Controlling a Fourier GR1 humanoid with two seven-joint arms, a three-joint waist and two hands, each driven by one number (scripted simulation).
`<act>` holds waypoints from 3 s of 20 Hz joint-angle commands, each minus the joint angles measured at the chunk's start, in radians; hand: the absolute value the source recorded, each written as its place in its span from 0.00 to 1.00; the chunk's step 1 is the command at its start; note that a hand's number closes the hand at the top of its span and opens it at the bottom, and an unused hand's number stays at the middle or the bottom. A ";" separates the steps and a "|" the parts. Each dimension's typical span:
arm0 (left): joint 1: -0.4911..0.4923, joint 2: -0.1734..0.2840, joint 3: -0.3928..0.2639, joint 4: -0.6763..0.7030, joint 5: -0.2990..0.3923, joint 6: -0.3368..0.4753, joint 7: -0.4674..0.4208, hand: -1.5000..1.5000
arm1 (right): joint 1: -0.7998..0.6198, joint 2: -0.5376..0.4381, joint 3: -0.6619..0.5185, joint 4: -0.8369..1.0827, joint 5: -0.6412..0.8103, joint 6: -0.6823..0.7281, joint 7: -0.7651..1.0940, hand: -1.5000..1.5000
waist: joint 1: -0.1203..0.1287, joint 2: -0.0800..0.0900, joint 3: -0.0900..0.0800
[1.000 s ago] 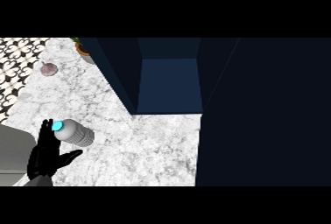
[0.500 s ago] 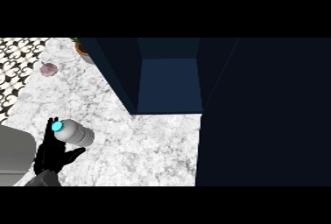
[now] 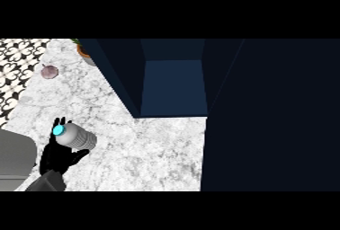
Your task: Pick up the bottled water, place it into the cabinet and close the cabinet
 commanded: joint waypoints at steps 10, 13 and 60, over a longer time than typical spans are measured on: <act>-0.029 -0.046 -0.048 0.002 -0.030 -0.109 -0.018 1.00 | 0.013 -0.001 0.010 0.056 0.003 0.001 -0.050 0.00 | -0.001 0.001 -0.005; -0.047 -0.045 -0.041 0.009 -0.029 -0.100 -0.050 1.00 | -0.007 -0.005 0.022 -0.001 0.006 -0.022 0.011 0.00 | -0.005 0.003 -0.006; 0.208 -0.275 -0.465 -1.054 0.132 0.279 0.504 1.00 | -0.056 -0.007 0.034 0.097 -0.021 -0.044 -0.032 0.00 | 0.020 -0.007 -0.002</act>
